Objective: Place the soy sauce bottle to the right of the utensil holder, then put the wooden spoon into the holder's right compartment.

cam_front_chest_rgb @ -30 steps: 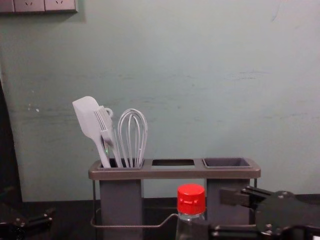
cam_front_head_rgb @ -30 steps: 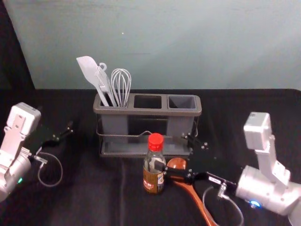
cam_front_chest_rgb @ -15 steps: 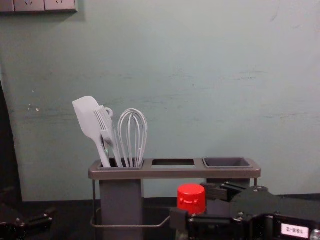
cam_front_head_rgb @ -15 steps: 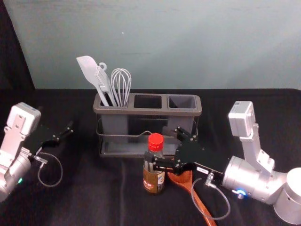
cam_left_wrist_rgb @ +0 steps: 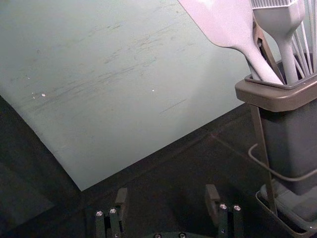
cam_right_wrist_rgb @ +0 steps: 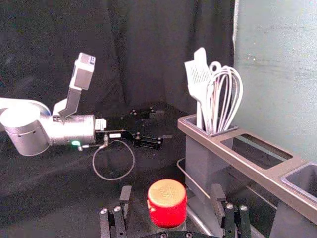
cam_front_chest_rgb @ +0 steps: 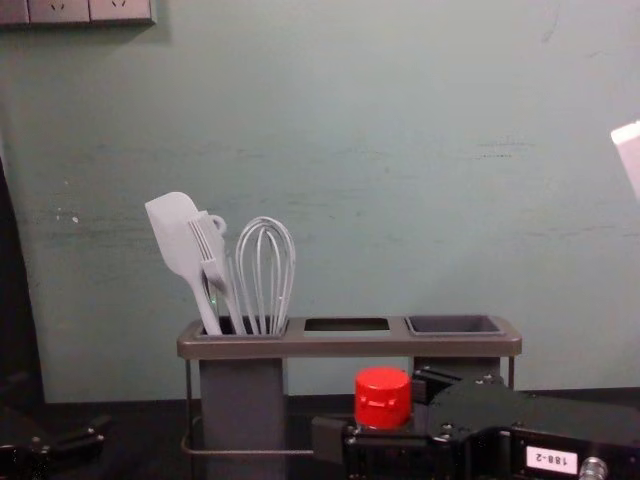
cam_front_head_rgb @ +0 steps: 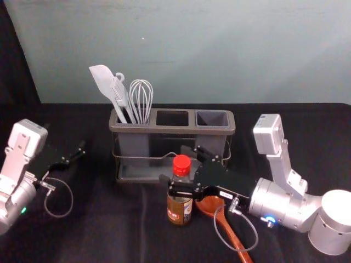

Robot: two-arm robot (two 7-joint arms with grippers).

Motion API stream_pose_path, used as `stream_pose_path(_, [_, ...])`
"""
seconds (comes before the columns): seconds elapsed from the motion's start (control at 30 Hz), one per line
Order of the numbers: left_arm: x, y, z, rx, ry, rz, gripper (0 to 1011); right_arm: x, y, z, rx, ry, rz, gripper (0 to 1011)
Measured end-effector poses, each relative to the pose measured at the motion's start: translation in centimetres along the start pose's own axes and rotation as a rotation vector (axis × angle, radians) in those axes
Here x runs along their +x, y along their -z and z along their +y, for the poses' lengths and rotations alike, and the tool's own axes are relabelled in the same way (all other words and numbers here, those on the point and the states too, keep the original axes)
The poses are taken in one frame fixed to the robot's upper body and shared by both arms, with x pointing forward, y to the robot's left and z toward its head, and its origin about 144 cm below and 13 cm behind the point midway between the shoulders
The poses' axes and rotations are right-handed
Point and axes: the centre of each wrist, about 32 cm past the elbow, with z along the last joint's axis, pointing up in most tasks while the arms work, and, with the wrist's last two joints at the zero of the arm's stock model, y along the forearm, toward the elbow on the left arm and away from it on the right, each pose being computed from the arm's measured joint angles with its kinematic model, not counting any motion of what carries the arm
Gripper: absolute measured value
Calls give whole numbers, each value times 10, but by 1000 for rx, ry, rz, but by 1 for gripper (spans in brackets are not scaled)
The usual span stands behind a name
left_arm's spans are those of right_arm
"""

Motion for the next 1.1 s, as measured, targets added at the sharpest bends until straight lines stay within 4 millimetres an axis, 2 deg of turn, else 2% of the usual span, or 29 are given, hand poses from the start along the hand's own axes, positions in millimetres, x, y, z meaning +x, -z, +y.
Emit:
stream_pose_path(0.6, [0,0,0,0,0,0,1011,0,0,-1,3,3,1,998])
stream_pose_path(0.83, [0,0,0,0,0,0,1011,0,0,-2,4,4,1,862])
stream_pose_path(1.03, [0,0,0,0,0,0,1012,0,0,-2,4,4,1,654])
stream_pose_path(1.1, [0,0,0,0,0,0,1012,0,0,-2,4,4,1,624])
